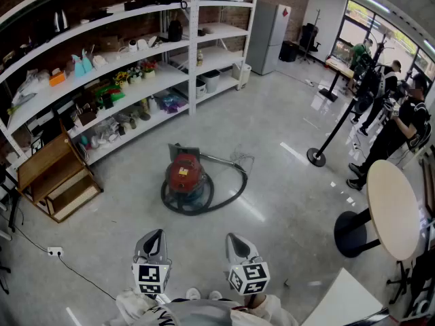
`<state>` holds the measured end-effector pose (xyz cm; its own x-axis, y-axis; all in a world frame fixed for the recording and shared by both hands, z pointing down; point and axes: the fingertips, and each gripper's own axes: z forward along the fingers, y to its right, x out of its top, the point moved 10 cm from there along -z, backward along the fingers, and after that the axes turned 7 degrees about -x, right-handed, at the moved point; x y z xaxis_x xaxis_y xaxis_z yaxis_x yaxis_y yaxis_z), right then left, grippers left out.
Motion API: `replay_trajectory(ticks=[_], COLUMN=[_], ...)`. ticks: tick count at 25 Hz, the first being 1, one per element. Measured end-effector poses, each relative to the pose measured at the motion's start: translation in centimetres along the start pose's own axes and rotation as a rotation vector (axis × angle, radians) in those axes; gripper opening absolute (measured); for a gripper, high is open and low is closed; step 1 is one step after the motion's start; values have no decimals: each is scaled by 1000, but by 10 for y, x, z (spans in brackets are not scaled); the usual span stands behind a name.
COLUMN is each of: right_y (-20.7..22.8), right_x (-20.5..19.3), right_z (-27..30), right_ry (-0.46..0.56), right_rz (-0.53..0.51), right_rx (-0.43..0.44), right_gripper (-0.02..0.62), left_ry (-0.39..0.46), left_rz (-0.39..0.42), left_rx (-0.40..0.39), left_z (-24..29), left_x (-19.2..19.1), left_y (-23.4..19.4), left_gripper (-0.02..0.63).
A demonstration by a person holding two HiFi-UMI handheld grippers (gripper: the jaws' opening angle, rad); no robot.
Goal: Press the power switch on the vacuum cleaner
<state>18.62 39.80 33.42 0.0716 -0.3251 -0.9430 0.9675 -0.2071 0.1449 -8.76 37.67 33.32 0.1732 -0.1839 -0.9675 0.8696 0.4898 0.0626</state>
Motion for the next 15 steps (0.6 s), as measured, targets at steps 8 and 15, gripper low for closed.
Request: replay_trajectory(ticks=[8, 15], right_y=[-9, -16], right_x=[-3, -2], right_z=[-5, -10], right_ry=[9, 20], right_rz=[-6, 13], right_rx=[4, 16], right_gripper=[-1, 0], left_ry=[3, 4], left_rz=[1, -8], left_rx=[6, 8], left_z=[-11, -21], left_x=[-5, -8], left_y=[-3, -5], left_gripper=[0, 0])
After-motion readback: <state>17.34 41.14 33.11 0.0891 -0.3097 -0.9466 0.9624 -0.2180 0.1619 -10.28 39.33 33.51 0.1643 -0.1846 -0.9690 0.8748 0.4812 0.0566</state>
